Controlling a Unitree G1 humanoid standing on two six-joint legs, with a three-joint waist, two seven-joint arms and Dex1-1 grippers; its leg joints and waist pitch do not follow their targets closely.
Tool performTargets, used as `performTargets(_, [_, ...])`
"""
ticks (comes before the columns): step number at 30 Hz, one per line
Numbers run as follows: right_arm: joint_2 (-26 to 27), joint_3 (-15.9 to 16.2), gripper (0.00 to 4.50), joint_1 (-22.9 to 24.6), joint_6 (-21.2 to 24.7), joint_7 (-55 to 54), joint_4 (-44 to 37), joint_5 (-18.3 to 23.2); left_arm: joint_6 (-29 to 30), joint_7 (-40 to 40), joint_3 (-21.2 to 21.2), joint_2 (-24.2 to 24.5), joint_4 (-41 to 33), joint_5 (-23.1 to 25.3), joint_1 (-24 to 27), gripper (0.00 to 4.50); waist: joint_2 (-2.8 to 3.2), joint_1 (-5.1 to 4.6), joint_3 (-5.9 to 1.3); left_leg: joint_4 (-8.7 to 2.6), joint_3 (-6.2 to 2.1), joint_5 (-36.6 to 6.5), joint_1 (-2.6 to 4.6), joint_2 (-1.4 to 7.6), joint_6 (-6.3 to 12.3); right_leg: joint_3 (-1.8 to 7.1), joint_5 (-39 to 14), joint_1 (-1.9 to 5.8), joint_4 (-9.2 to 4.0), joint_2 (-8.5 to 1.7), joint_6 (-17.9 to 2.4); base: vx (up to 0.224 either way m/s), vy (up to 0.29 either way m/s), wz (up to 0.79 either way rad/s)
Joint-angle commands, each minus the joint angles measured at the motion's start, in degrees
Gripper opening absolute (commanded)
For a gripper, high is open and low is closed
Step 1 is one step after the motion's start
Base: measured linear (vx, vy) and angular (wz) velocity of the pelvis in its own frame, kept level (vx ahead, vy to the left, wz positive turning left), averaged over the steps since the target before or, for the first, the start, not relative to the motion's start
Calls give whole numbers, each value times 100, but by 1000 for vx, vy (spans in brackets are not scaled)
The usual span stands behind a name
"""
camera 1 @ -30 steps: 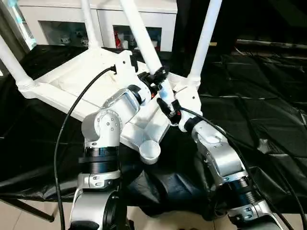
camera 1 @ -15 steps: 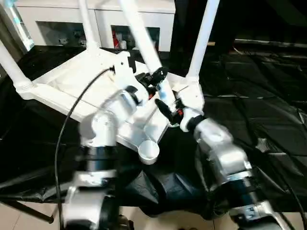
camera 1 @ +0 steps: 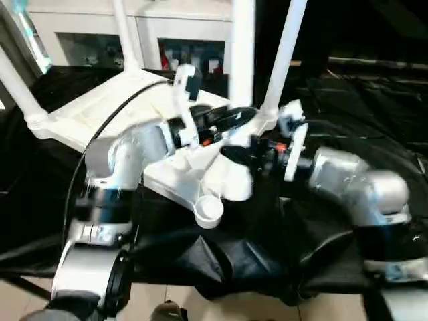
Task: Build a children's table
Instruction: Pick table leg
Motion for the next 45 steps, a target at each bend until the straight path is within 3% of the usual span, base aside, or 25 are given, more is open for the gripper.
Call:
performTargets(1, [-99, 114, 291, -124, 175, 128, 74, 37, 56, -64, -22, 12, 51, -62, -112, 189, -18, 17, -538, -442, -95, -1081, 81, 205, -166, 307, -1529, 342, -447, -389, -839, 0, 0, 0])
performTargets(2, [-136, 174, 291, -150, 220, 193, 130, -8, 68, -71, 1, 4, 37, -78, -124, 189, -64, 6, -536, -440, -88, -1045, 72, 203, -154, 307, -1494, 348, -449, -386, -837, 0, 0, 0])
performTargets(6, [-249, 416, 291, -203, 243, 335, 267, -156, 85, -29, 71, -27, -28, -168, -125, 189, -50, 21, -545, -428, -90, -929, 57, 200, -143, 302, -1460, 357, -429, -395, -870, 0, 0, 0])
performTargets(15, [-268, 366, 291, -257, 383, 439, 301, 10, 184, -278, 166, -117, -134, -505, -117, 189, -50, 33, -548, -415, -80, -907, 62, 201, -92, 301, -1401, 349, -420, -392, -933, 0, 0, 0])
performTargets(16, [-284, 379, 265, -239, 400, 482, 283, 33, 214, -355, 136, -105, -169, -550, -89, 189, -55, 32, -547, -418, -81, -904, 65, 207, -86, 301, -1377, 345, -420, -385, -930, 0, 0, 0])
performTargets(22, [-369, 428, 217, -116, 577, 631, 51, 173, 240, -425, 223, -123, -100, -632, -91, 188, -58, 34, -546, -415, -79, -885, 66, 206, -98, 306, -1407, 346, -423, -386, -907, 0, 0, 0])
performTargets(24, [-376, 459, 217, -74, 575, 602, -12, 155, 211, -399, 284, -129, -53, -671, -96, 188, -35, 28, -546, -415, -79, -896, 69, 205, -113, 305, -1431, 343, -428, -384, -890, 0, 0, 0])
performTargets(29, [-172, 309, 198, -34, 371, 214, -93, 55, 113, -384, 287, -151, -3, -603, -60, 188, -42, 15, -548, -417, -81, -907, 60, 196, -136, 299, -1465, 346, -436, -382, -870, 0, 0, 0])
performTargets(31, [-1, 245, 198, -38, 238, -160, -114, -90, -211, -309, 178, -183, -61, -369, 18, 188, -35, 0, -542, -427, -87, -954, 57, 202, -163, 300, -1507, 338, -454, -390, -851, 0, 0, 0])
performTargets(32, [96, 266, 197, -32, 108, -393, -138, -230, -369, -165, 101, -220, -99, -204, 55, 244, -40, -3, -547, -431, -88, -975, 64, 202, -180, 297, -1527, 340, -449, -386, -844, 0, 0, 0])
performTargets(36, [456, 364, 197, -30, -233, -1061, -226, -595, -449, 646, -9, -445, -177, 190, 130, 261, -39, -19, -540, -449, -92, -1038, 84, 210, -312, 303, -1570, 319, -450, -386, -743, 0, 0, 0])
performTargets(40, [965, 623, 196, 32, -515, -1861, -364, -1018, -915, 1971, -201, -929, -398, 945, 375, 299, -67, -3, -549, -470, -114, -1008, 47, 226, -299, 301, -1421, 343, -440, -384, -627, 0, 0, 0])
performTargets(43, [1146, 789, 196, 52, -666, -2271, -320, -1301, -1131, 2395, -29, -1186, -343, 1013, 386, 300, -62, 4, -550, -459, -102, -950, 40, 194, -297, 306, -1455, 338, -449, -381, -554, 0, 0, 0])
performTargets(45, [1202, 815, 196, 61, -715, -2375, -297, -1375, -1178, 2541, 30, -1244, -313, 1041, 378, 263, -54, 2, -538, -463, -99, -1019, 37, 193, -284, 311, -1531, 326, -466, -380, -527, 0, 0, 0])
